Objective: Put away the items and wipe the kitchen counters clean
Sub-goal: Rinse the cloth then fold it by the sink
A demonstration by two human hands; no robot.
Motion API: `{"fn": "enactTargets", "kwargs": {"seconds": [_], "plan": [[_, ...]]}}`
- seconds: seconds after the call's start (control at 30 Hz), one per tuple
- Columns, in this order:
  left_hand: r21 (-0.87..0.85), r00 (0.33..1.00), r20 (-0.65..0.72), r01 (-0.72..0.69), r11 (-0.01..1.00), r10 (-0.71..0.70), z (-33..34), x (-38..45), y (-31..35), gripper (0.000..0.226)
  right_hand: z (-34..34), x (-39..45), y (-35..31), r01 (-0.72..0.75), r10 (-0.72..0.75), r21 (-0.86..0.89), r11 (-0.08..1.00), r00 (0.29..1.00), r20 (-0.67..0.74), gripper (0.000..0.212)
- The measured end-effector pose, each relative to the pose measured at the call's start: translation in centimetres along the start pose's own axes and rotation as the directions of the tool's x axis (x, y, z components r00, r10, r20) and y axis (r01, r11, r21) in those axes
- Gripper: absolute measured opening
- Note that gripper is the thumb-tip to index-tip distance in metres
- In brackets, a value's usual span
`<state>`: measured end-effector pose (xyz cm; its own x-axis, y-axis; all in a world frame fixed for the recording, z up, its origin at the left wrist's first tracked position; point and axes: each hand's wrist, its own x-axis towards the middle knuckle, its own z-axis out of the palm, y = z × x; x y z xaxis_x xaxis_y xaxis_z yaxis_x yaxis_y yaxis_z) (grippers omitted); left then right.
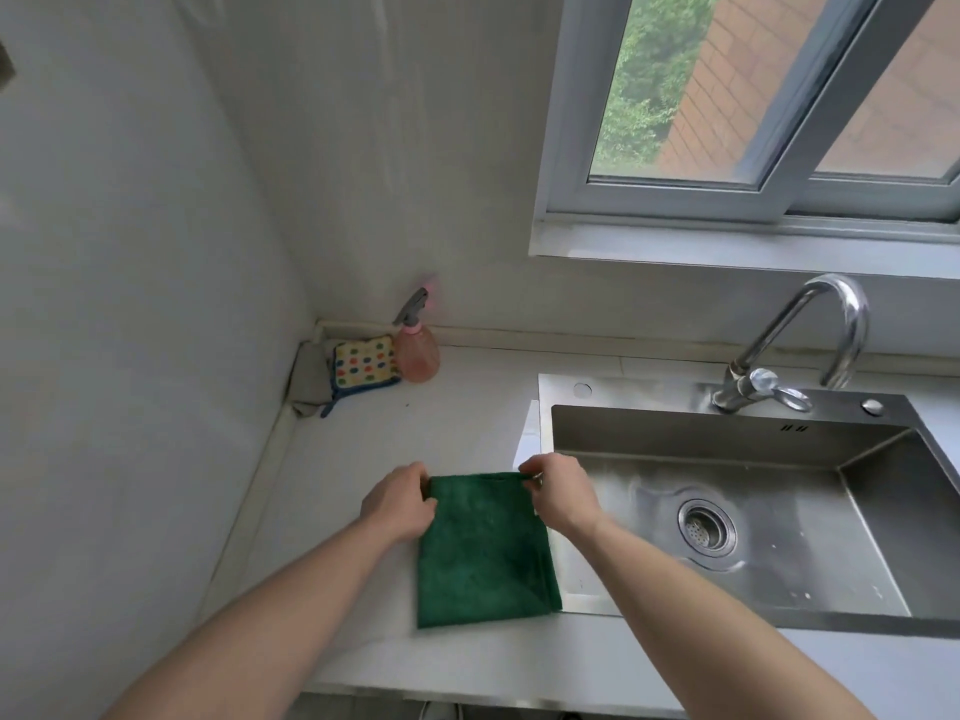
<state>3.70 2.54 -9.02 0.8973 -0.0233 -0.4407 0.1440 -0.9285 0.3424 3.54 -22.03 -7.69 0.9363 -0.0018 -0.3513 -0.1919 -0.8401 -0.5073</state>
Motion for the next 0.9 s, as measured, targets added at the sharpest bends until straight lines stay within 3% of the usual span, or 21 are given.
{"fn": "enactTargets", "kwargs": {"seconds": [0.13, 0.23, 0.33, 0.4, 0.5, 0.63, 0.73, 0.83, 0.9], "plan": [[0.067, 0.999, 0.050, 0.007, 0.998, -0.010, 2.0, 1.8, -1.0, 0.057, 2.1, 0.9, 0.9, 0.034, -0.018, -0.133, 0.990, 0.993, 0.119, 0.060], [0.074, 0.999, 0.040, -0.017, 0.997, 0.015, 2.5, 2.6, -0.9, 0.067, 3.4, 1.2, 2.0, 0.057, -0.029, -0.192, 0.980, 0.989, 0.145, 0.073], [0.158, 0.996, 0.078, -0.059, 0.986, 0.047, 2.3, 2.9, -0.1, 0.057, 3.8, 1.5, 2.2, 0.048, -0.018, -0.250, 0.967, 0.993, 0.120, 0.066], [0.190, 0.992, 0.124, -0.058, 0.980, 0.035, 2.2, 2.7, 0.5, 0.049, 3.8, 1.6, 2.0, 0.033, -0.002, -0.254, 0.967, 0.993, 0.122, 0.050], [0.186, 0.991, 0.130, -0.055, 0.981, 0.031, 1.7, 2.3, 0.8, 0.032, 3.1, 1.4, 1.6, 0.012, 0.003, -0.149, 0.989, 0.995, 0.103, 0.030], [0.121, 0.987, 0.063, -0.152, 0.981, 0.145, 0.2, 1.8, 0.6, 0.032, 1.8, 0.9, 1.7, 0.022, -0.022, 0.004, 1.000, 0.998, 0.053, 0.034], [0.040, 0.968, -0.044, -0.246, 0.968, 0.248, -0.8, 0.4, 0.8, 0.019, 0.8, -0.1, 2.1, 0.050, -0.049, 0.132, 0.990, 0.999, -0.010, 0.037], [0.038, 0.924, -0.166, -0.342, 0.939, 0.343, -1.3, -1.8, 0.7, 0.020, 0.0, -1.7, 2.4, 0.167, -0.166, 0.041, 0.985, 0.986, -0.028, 0.056], [0.075, 0.891, -0.188, -0.406, 0.911, 0.413, -0.8, -3.4, 0.4, 0.022, 0.3, -2.9, 3.2, 0.285, -0.289, -0.070, 0.956, 0.956, -0.057, 0.053]]}}
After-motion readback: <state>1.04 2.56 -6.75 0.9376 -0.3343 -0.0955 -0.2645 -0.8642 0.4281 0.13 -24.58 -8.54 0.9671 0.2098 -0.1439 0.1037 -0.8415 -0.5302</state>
